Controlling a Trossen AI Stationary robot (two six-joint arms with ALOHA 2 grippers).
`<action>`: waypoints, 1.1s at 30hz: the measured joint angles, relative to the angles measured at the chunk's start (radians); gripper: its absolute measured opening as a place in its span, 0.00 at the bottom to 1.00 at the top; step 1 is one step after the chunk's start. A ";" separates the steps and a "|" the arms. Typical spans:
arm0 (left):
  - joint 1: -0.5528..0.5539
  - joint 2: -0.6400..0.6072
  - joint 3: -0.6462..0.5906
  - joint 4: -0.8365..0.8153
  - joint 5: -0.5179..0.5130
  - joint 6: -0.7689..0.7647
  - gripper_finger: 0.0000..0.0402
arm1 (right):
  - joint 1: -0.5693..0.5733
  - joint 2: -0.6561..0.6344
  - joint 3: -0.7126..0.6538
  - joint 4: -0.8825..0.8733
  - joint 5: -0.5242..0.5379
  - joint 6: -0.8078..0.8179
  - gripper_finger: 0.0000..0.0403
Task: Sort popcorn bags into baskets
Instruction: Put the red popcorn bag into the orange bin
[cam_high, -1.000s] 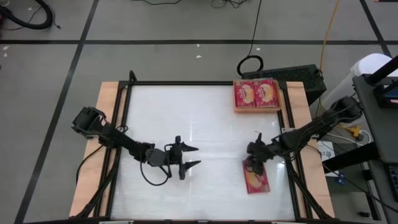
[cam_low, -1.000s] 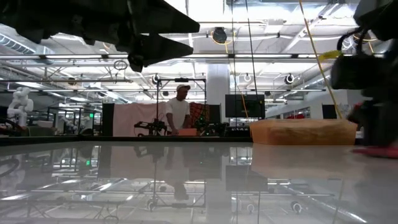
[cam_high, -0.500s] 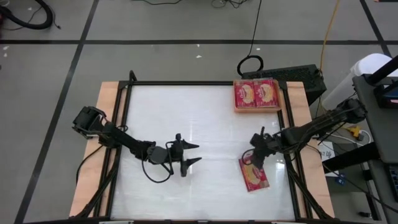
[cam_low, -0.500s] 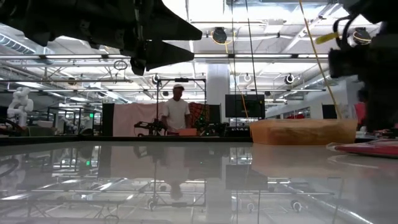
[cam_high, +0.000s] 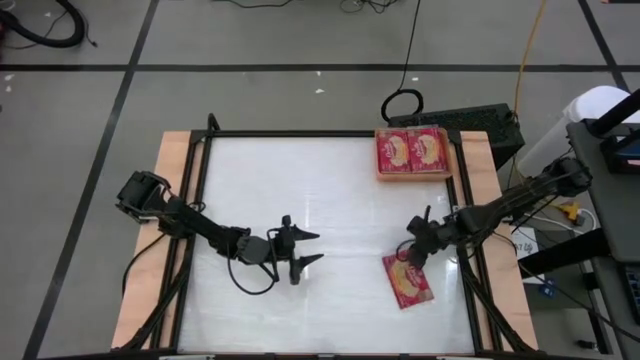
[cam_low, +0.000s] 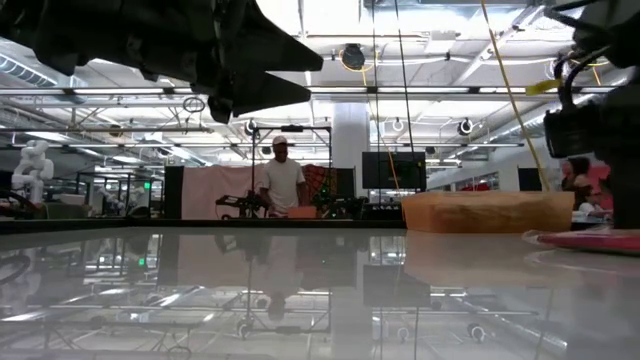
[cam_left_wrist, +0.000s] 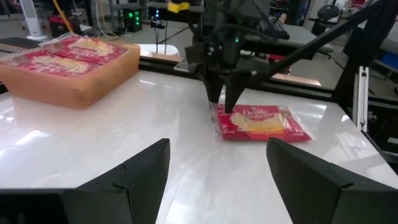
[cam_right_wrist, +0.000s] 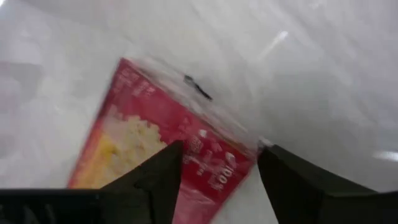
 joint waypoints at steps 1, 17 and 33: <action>0.000 0.000 0.000 -0.006 0.000 0.001 0.67 | 0.000 -0.003 -0.020 0.042 0.004 0.002 0.49; 0.068 0.000 -0.001 -0.020 -0.001 -0.082 0.67 | -0.024 -0.008 -0.063 0.627 0.249 -0.522 0.03; 0.236 0.000 0.118 0.081 0.165 0.118 0.68 | -0.151 0.047 -0.048 1.138 0.456 -1.217 0.00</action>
